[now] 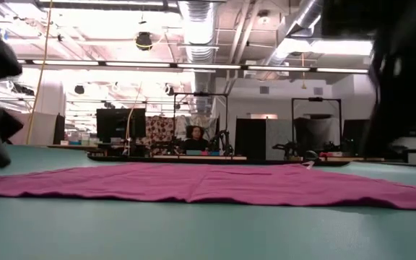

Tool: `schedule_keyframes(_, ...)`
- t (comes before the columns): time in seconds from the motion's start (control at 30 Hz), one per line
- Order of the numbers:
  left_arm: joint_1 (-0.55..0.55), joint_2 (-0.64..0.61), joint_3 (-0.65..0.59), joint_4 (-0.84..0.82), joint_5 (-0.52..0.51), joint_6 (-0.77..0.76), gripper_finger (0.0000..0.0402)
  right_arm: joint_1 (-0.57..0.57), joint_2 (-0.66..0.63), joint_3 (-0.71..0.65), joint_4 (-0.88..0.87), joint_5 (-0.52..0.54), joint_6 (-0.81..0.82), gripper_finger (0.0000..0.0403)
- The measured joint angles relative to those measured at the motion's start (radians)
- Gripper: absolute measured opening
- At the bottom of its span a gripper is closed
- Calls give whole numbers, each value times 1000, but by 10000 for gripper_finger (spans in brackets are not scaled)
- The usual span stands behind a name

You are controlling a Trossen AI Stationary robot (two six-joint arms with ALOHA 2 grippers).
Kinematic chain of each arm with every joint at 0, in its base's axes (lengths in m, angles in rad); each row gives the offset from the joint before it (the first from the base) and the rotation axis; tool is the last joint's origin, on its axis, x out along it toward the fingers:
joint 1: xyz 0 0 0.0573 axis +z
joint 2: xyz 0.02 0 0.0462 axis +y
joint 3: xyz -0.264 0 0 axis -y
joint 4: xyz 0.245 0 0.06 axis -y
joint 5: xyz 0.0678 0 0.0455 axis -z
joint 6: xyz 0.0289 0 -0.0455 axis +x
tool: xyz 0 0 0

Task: Roll towel
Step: Fold the pink towel

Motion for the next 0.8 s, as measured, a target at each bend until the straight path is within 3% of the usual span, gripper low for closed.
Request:
schedule_keyframes(0.2, -9, -67, 116, -128, 26, 291, 0, 53, -84, 0, 0, 49, -26, 56)
schedule_keyframes(0.37, -17, -86, 210, -386, 137, 498, 10, 100, -91, 0, -13, 48, -34, 126)
schedule_keyframes(0.57, -20, -86, 291, -546, 303, 566, 79, 134, -91, 0, -7, 49, -28, 247)
schedule_keyframes(0.8, -71, -48, 312, -550, 314, 541, 171, 156, -91, -79, 17, 38, -23, 265)
